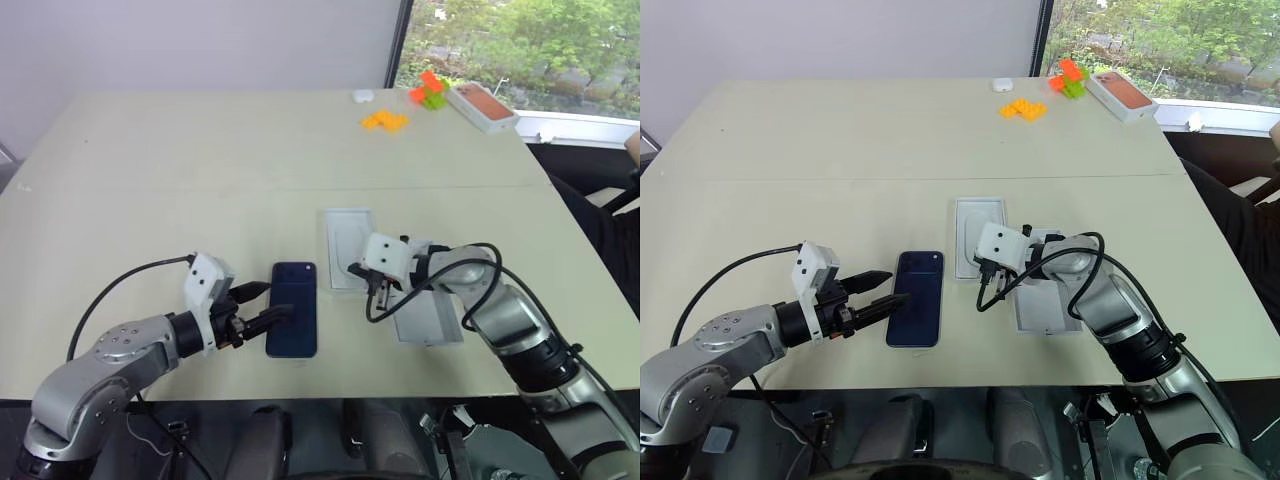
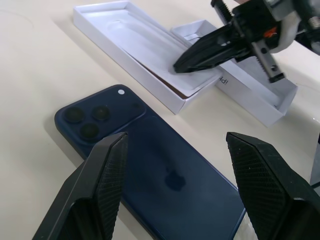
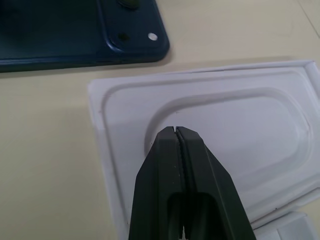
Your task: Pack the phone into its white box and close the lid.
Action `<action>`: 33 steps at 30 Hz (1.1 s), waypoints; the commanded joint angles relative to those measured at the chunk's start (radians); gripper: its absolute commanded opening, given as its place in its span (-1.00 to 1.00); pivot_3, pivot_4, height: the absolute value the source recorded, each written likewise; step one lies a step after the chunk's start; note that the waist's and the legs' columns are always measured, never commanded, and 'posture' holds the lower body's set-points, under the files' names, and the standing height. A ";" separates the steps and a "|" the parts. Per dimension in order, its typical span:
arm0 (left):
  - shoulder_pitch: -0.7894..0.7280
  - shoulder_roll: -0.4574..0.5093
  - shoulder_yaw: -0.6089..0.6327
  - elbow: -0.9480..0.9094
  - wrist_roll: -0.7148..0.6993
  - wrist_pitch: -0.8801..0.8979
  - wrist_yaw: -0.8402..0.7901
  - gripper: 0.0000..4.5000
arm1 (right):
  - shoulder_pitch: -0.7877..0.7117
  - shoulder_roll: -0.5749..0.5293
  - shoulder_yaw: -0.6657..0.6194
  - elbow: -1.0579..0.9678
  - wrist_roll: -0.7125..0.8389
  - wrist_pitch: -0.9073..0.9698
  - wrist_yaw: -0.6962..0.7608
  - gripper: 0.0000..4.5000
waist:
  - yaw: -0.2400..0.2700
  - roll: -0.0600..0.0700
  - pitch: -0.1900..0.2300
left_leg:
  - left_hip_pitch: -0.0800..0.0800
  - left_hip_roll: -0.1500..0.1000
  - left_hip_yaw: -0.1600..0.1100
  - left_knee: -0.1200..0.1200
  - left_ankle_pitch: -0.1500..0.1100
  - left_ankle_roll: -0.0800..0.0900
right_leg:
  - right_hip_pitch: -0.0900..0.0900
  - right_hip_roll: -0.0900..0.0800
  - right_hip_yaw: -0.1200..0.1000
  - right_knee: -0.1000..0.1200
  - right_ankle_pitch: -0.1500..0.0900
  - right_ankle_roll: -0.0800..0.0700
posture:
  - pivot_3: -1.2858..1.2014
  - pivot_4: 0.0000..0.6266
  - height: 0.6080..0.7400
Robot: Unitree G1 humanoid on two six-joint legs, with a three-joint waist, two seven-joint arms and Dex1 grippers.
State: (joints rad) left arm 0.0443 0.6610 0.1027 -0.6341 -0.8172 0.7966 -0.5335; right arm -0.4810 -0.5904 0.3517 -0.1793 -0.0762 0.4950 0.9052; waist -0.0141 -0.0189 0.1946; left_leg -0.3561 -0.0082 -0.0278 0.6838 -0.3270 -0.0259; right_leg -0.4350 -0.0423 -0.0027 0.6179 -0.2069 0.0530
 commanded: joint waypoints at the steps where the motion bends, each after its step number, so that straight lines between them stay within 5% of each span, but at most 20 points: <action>1: -0.004 0.008 0.014 -0.033 -0.004 -0.014 -0.015 0.47 | 0.003 0.001 0.013 -0.001 -0.022 -0.006 -0.019 -0.98 | 0.001 0.000 0.000 | 0.000 0.000 0.000 0.000 0.000 0.000 | 0.000 0.000 0.000 0.000 0.000 0.000 | 0.03 -0.52 1.00; 19: 0.003 -0.001 0.008 -0.040 -0.010 -0.008 -0.013 0.47 | 0.006 0.022 -0.007 0.004 -0.016 -0.011 -0.074 -0.98 | 0.001 0.000 0.000 | 0.000 0.000 0.000 0.000 0.000 0.000 | 0.000 0.000 0.000 0.000 0.000 0.000 | 0.03 -0.52 1.00; 33: 0.007 0.025 0.063 -0.009 0.022 -0.040 -0.037 0.47 | 0.052 -0.100 -0.337 -0.287 0.268 0.277 -0.031 -0.98 | 0.003 0.000 0.000 | -0.001 0.000 0.000 0.000 0.000 0.000 | 0.000 0.000 0.000 -0.001 0.000 0.000 | 0.03 -0.52 1.00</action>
State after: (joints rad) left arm 0.0499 0.6813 0.1432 -0.6289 -0.8040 0.7815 -0.5616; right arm -0.4286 -0.6842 0.0535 -0.4101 0.1599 0.7463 0.8822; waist -0.0109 -0.0190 0.1945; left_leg -0.3566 -0.0083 -0.0281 0.6835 -0.3271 -0.0258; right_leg -0.4345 -0.0426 -0.0027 0.6167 -0.2070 0.0534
